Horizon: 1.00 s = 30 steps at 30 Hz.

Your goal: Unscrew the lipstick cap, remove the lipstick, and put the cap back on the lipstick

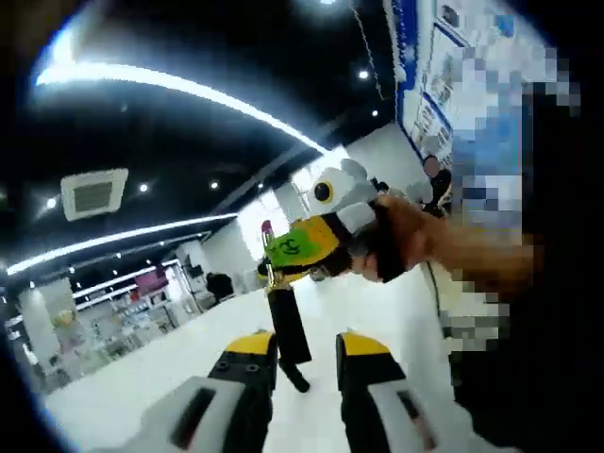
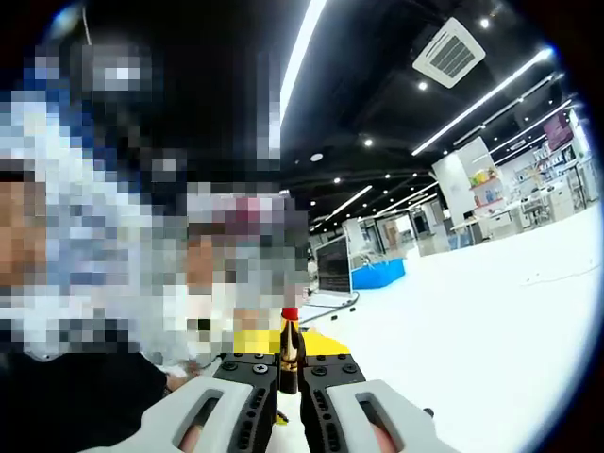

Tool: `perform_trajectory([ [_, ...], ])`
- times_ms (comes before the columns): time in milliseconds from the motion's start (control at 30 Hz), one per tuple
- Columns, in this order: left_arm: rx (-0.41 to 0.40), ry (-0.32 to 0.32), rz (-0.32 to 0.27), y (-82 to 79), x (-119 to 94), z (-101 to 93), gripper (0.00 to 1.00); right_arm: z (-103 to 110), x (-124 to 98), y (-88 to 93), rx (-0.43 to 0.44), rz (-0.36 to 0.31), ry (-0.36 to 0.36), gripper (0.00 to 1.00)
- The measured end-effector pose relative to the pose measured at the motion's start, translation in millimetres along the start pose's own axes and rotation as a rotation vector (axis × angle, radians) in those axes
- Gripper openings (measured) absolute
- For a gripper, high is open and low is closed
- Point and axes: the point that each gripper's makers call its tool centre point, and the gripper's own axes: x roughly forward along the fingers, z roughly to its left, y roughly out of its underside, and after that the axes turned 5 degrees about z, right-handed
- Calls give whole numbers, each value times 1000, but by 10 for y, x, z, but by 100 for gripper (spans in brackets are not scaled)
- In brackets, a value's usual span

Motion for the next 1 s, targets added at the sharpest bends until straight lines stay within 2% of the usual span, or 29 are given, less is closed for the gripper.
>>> perform_trajectory([
  [67, -166, 120, -1, 33, -12, -83, 26, 48, 15, 20, -9, 14, -20, 5],
  [133, -242, 180, -1, 59, -14, -117, 25, 78, 29, 33, -15, 21, -33, 5],
  [400, -355, 239, -17, 62, 20, -204, 22, 153, 80, 72, -27, 39, -68, 5],
  [567, -364, 250, -14, 61, 0, -205, 22, 179, 87, 90, -38, 48, -79, 5],
  [700, -373, 247, -14, 40, -86, -81, 25, 226, 79, 136, -56, 74, -106, 5],
  [800, -370, 239, 17, 67, -150, -17, 27, 242, 90, 164, -72, 91, -109, 5],
  [1000, -362, 293, 58, 51, -242, -108, 26, 222, 122, 216, -77, 116, -106, 5],
])
